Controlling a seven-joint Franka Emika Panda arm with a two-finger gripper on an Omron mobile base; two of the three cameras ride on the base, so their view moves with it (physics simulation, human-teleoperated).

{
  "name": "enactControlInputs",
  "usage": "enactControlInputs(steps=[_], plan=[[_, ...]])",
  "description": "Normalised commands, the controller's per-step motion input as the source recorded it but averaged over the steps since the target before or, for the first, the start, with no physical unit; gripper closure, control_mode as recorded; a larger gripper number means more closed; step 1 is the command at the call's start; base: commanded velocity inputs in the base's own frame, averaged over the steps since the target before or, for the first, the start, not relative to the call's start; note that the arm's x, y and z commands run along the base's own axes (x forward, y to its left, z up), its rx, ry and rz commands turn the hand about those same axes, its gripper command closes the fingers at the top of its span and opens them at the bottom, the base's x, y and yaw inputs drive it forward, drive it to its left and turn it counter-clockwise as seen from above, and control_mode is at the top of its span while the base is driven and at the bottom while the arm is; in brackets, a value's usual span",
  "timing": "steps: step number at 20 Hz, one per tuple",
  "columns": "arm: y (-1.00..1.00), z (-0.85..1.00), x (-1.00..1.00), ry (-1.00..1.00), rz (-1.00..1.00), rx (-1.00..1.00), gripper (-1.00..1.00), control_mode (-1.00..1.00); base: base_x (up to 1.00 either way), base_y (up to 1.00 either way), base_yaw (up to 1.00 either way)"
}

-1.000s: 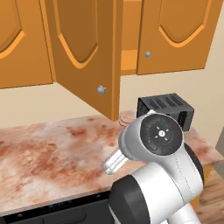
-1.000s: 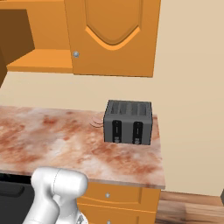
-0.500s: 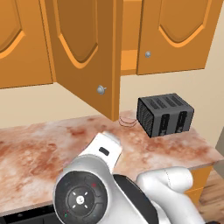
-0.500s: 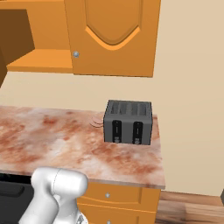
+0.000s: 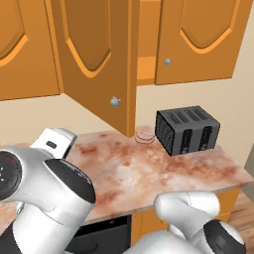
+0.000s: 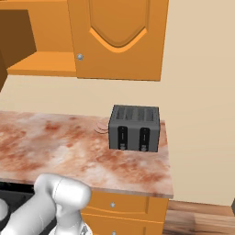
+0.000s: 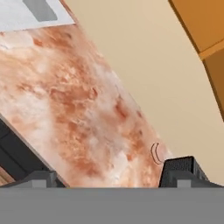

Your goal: Close all open cabinet doors.

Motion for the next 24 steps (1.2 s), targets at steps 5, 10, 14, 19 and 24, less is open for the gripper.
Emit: enactControlInputs(steps=[5, 10, 14, 19, 24], plan=[[0.59, 0.00, 0.81, -0.01, 0.00, -0.11, -1.00, -1.00, 0.00, 0.00, 0.00], [0.19, 0.00, 0.81, -0.10, -0.01, -0.18, -1.00, -1.00, 0.00, 0.00, 0.00], [0.00, 0.00, 0.78, -0.11, -0.02, -0.17, -1.00, -1.00, 0.00, 0.00, 0.00], [0.00, 0.00, 0.78, -0.05, 0.00, -0.13, -1.00, -1.00, 0.00, 0.00, 0.00], [-0.01, 0.00, 0.78, -0.05, 0.00, -0.08, -1.00, -1.00, 0.00, 0.00, 0.00]])
